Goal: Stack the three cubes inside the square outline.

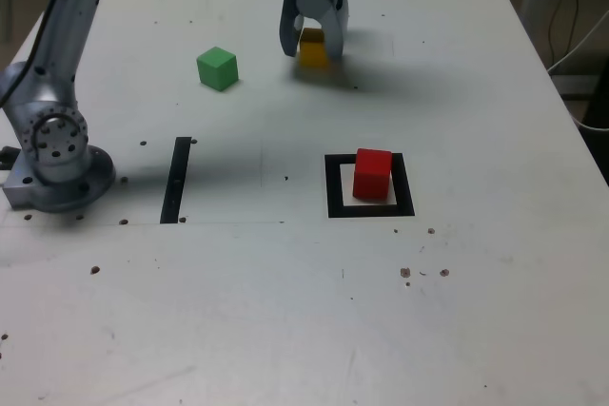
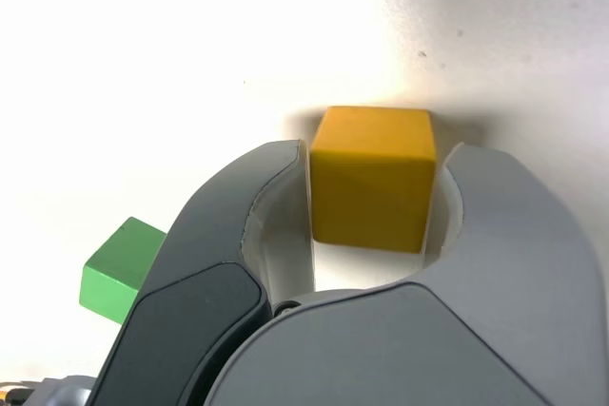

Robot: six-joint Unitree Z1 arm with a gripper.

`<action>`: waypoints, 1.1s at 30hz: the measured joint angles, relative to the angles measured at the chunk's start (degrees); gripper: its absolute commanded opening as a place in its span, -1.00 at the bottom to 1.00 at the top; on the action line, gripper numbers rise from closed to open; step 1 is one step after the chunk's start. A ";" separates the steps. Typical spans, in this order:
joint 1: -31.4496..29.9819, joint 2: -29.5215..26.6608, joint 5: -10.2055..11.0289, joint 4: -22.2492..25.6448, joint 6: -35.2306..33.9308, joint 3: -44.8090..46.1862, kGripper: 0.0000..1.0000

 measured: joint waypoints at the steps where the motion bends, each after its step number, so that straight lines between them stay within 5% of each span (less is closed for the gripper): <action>1: -0.06 0.00 -0.08 0.28 0.00 -0.08 -0.23; 18: -1.70 -0.30 -0.35 1.66 -1.12 -0.36 -0.50; 24: -4.85 -5.17 -0.17 2.92 -3.15 -0.09 -0.50; 33: -19.12 -15.17 -0.13 12.39 -13.79 -3.53 -0.50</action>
